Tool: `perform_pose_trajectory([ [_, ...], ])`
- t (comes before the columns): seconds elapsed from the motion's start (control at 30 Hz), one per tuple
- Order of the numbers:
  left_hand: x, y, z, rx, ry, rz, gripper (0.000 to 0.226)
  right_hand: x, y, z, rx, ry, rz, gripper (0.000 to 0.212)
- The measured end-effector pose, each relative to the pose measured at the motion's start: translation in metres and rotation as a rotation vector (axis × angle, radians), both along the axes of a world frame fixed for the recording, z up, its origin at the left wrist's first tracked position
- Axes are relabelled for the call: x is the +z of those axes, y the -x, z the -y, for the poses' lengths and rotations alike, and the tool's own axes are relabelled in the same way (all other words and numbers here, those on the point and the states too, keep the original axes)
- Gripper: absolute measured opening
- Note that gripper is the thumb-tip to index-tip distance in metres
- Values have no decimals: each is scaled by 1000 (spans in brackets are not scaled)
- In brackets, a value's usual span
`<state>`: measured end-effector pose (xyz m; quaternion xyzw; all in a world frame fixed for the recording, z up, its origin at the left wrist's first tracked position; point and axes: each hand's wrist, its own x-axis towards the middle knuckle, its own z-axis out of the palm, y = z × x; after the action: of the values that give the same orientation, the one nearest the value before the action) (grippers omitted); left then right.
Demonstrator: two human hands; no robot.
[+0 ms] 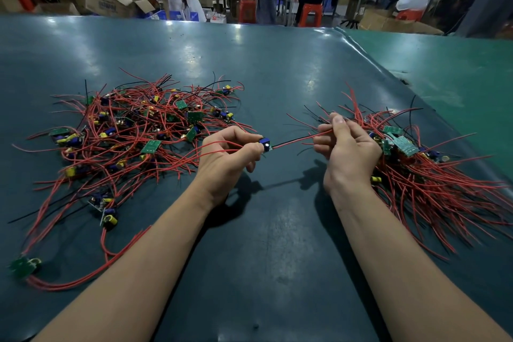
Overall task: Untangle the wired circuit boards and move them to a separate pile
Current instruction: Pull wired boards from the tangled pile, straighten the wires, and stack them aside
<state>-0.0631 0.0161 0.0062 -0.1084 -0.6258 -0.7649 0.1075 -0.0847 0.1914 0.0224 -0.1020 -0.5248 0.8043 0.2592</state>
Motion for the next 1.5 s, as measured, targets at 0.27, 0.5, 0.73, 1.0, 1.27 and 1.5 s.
perform_pose_trajectory([
  [0.27, -2, 0, -1, 31, 50, -6, 14, -2, -14, 20, 544, -63, 227, 23],
  [0.5, -1, 0, 0, 52, 44, -2, 7, -1, -11, 14, 367, -135, 102, 19],
  [0.73, 7, 1, 3, 61, -306, 22, 9, 2, -3, -1, 81, 9, 74, 26],
  [1.0, 20, 1, 6, 200, -440, 126, 17, -4, -4, 5, 56, -229, 121, 22],
  [1.27, 25, -10, -1, -17, -221, 265, 29, 1, -17, 14, 504, -252, 169, 32],
  [1.5, 14, -17, -10, -179, 103, 231, 33, -1, -22, 21, 712, -230, 202, 22],
])
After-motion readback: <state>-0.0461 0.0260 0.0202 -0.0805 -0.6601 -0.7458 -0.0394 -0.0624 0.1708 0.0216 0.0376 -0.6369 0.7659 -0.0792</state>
